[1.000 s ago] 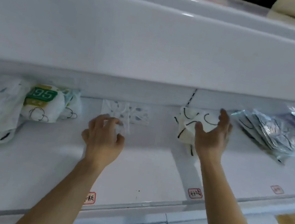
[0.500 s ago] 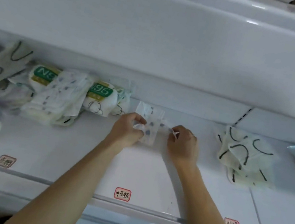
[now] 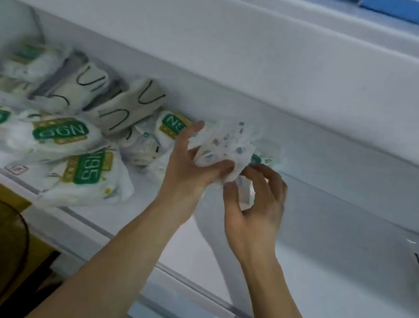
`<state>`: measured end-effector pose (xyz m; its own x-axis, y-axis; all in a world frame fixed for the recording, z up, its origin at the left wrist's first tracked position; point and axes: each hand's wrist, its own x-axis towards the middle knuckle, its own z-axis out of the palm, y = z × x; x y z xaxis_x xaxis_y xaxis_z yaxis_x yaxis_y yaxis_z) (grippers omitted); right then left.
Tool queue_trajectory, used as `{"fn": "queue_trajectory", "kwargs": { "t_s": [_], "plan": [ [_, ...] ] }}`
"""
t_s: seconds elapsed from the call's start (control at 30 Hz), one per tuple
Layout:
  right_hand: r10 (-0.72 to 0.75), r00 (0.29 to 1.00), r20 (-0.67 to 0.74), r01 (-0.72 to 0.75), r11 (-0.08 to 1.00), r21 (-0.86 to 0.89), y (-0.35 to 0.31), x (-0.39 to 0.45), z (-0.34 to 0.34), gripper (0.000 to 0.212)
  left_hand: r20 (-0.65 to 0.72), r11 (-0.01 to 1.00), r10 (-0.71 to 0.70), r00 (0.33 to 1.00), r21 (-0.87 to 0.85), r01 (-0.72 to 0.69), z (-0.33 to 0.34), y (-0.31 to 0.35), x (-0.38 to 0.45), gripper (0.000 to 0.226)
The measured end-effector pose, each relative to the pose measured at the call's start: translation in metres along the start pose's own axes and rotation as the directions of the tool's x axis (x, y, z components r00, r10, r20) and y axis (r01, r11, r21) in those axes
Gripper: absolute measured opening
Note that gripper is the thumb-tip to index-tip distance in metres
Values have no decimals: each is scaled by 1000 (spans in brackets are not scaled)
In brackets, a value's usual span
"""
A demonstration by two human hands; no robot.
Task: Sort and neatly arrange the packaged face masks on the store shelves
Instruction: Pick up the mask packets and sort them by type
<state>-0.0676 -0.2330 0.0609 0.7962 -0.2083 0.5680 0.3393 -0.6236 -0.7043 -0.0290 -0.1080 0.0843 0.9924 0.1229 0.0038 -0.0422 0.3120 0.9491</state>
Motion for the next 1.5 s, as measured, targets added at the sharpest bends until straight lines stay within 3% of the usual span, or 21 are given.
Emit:
{"fn": "queue_trajectory", "kwargs": {
  "t_s": [0.07,0.13,0.2,0.27,0.33,0.43,0.57,0.7,0.8,0.9,1.0,1.07,1.1,1.13,1.17,1.2,1.23,1.27,1.33,1.4,1.5],
  "plan": [
    [95,994,60,-101,989,105,-13,10,24,32,-76,1000,2,997,-30,-4,-38,4,22,105],
    [167,985,39,-170,977,128,-18,25,46,23,-132,999,-25,991,24,28,-70,9,48,113],
    [277,956,93,-281,959,28,-16,42,62,27,-135,974,-32,990,220,61,-94,11,72,81],
    [423,880,214,-402,905,-139,-8,53,74,35,-66,842,-49,997,535,77,-106,9,93,42],
    [526,809,263,-470,847,-247,-1,57,84,41,64,673,-106,992,740,24,-106,2,101,36],
    [568,792,221,-531,821,-208,1,58,92,50,175,512,-65,983,851,-117,-92,-10,98,44],
    [617,770,162,-617,785,-57,1,56,89,26,255,319,-23,967,918,-235,-78,-13,74,31],
    [688,693,215,-719,679,146,5,48,79,21,421,438,-22,907,820,-370,-88,-12,57,20],
    [692,675,257,-730,577,365,8,41,70,17,394,593,18,919,736,-327,-99,-14,63,36],
    [672,650,353,-719,394,572,9,32,58,22,347,555,-33,937,786,-271,-109,-11,72,52],
    [616,652,442,-706,280,650,8,24,43,27,319,437,-12,948,854,-282,-110,-14,78,59],
    [609,655,447,-704,276,654,8,20,33,16,331,410,208,920,825,-389,-104,-13,72,44],
    [606,660,443,-701,286,653,7,17,28,17,332,471,280,901,770,-431,-99,-6,65,34],
    [609,661,439,-702,295,648,6,14,24,18,317,605,259,912,682,-410,-92,-2,59,26],
    [606,666,436,-703,313,639,7,11,19,13,323,749,146,935,582,-318,-84,4,51,23],
    [606,675,421,-697,335,634,5,10,15,4,346,864,-26,938,480,-153,-77,8,45,28],
    [602,692,398,-680,357,641,4,9,11,9,399,919,-202,894,392,33,-70,11,40,38],
    [603,699,384,-674,377,635,4,7,6,14,460,924,-330,824,337,182,-63,9,35,46],
    [612,717,334,-660,442,607,3,2,-6,6,500,904,-423,755,282,320,-50,3,19,26],
    [646,724,241,-650,524,550,-1,-4,-22,12,441,911,-395,806,302,281,-35,-6,2,17],
    [652,753,94,-609,635,475,2,-19,-59,16,429,937,-312,848,289,198,-5,-14,-26,25]
  ]
}}
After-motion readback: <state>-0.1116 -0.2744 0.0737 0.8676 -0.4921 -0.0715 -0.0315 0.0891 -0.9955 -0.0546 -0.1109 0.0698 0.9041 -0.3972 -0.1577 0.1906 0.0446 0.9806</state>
